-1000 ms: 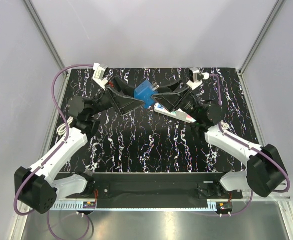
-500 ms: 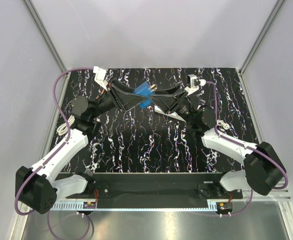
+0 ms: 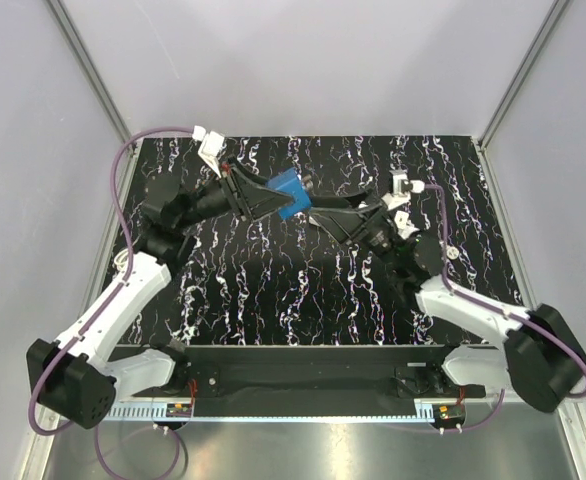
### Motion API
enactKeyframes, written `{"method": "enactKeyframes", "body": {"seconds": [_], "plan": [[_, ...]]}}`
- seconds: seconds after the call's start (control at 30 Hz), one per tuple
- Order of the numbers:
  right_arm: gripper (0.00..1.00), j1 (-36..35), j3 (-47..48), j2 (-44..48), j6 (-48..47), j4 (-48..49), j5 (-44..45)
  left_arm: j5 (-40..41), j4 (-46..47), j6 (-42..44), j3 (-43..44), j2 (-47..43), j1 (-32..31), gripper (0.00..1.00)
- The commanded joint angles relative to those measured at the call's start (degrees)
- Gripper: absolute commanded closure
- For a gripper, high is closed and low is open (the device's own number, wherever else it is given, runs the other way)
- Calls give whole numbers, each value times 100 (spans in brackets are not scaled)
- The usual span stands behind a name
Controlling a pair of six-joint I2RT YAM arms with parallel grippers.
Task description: Insert the plug
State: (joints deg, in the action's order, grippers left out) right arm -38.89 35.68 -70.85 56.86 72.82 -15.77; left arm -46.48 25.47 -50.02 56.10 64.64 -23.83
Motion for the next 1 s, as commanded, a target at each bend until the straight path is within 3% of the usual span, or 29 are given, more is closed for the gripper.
{"method": "enactKeyframes", "body": {"seconds": [0.0, 0.07, 0.13, 0.17, 0.23, 0.27, 0.43, 0.7, 0.97], "plan": [[6, -31, -271, 860, -570, -231, 276, 270, -1708, 1813, 779, -197, 449, 100], [5, -39, -456, 1412, -790, -896, 381, 1082, -3100, 2677, 1304, -154, 599, 100], [4, -39, -579, 1975, -1018, -1338, 434, 1823, -3827, 3725, 1640, 109, 713, 100], [4, -31, -615, 2161, -1097, -1706, 478, 2636, -4344, 4163, 1946, 249, 783, 100], [4, -39, -720, 2713, -1264, -2050, 513, 3440, -4734, 4430, 2255, 785, 1063, 100], [4, -31, -747, 2891, -1309, -2383, 574, 4270, -4945, 4579, 2474, 978, 1161, 100], [4, -39, -940, 4085, -1625, -3395, 680, 5928, -5105, 4808, 3186, 2349, 1977, 100], [4, -39, -1037, 5107, -2003, -4670, 777, 6142, -5219, 4387, 3917, 4125, 2963, 100], [4, -30, -1151, 5380, -2179, -4908, 716, 5887, -5334, 4378, 4050, 5145, 2999, 100]]}}
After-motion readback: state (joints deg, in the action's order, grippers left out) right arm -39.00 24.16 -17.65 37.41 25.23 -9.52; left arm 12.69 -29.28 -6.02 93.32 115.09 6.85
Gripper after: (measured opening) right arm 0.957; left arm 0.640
